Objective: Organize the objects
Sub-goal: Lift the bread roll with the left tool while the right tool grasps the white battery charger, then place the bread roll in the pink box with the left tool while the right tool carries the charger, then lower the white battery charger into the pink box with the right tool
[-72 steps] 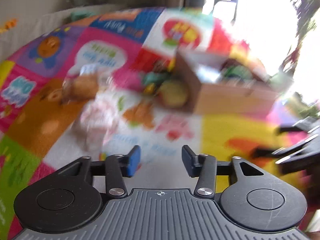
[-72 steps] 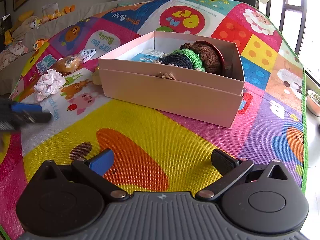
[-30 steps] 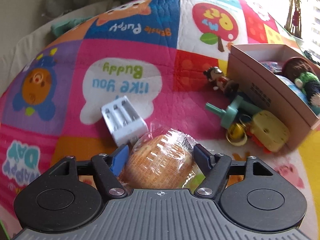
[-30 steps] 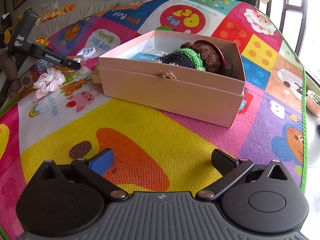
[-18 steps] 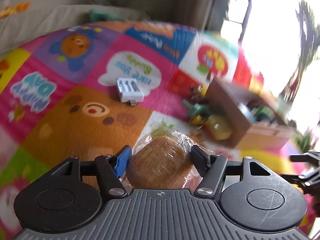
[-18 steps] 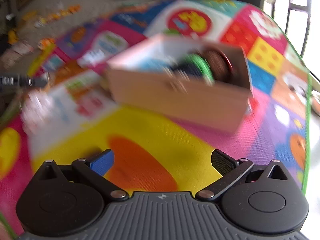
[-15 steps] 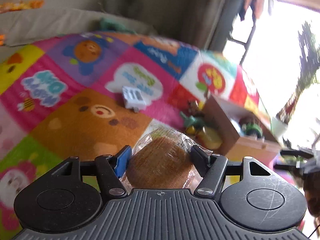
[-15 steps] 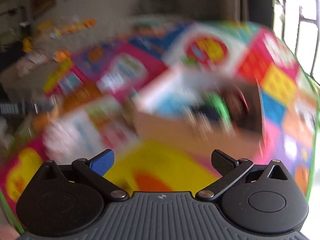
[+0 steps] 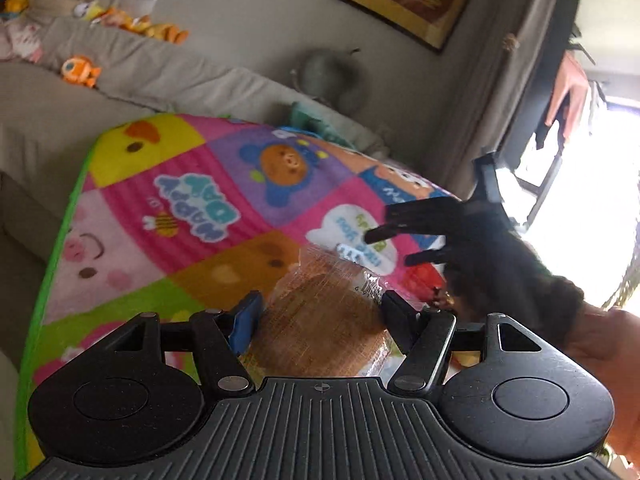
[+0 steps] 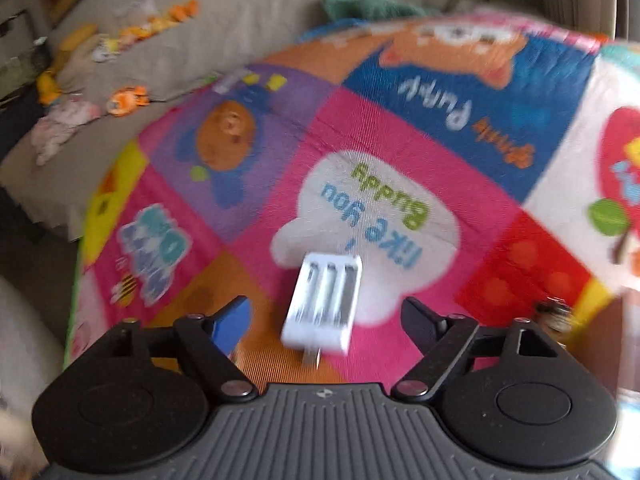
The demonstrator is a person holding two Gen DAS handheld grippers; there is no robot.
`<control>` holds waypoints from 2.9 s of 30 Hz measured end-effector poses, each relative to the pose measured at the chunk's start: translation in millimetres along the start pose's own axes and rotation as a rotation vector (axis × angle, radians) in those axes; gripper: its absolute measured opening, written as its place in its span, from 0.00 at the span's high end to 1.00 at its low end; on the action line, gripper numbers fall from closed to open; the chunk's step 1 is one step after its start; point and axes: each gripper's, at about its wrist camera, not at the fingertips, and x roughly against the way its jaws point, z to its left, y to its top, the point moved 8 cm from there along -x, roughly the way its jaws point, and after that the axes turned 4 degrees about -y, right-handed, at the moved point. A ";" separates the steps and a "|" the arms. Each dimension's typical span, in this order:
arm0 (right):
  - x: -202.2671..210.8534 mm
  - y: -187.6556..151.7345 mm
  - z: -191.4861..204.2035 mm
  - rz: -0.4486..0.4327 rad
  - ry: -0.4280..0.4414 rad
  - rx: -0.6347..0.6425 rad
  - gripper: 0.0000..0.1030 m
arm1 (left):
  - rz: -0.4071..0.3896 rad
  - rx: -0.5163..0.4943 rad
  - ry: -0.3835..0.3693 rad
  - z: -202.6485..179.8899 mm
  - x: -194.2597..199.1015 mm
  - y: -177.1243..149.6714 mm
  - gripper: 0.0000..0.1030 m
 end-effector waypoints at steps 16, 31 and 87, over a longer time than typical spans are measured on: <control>72.9 -38.7 6.6 -0.046 0.074 0.170 0.54 | 0.028 0.065 -0.058 -5.0 -2.7 -17.8 0.32; 297.6 -234.4 -153.0 -0.244 -0.059 -0.031 0.54 | 0.284 -0.129 -0.308 -158.9 -12.3 -64.5 0.32; 235.1 -74.5 -217.7 -0.383 -0.280 0.105 0.16 | 0.258 -0.049 -0.133 -104.7 -71.3 -40.5 0.33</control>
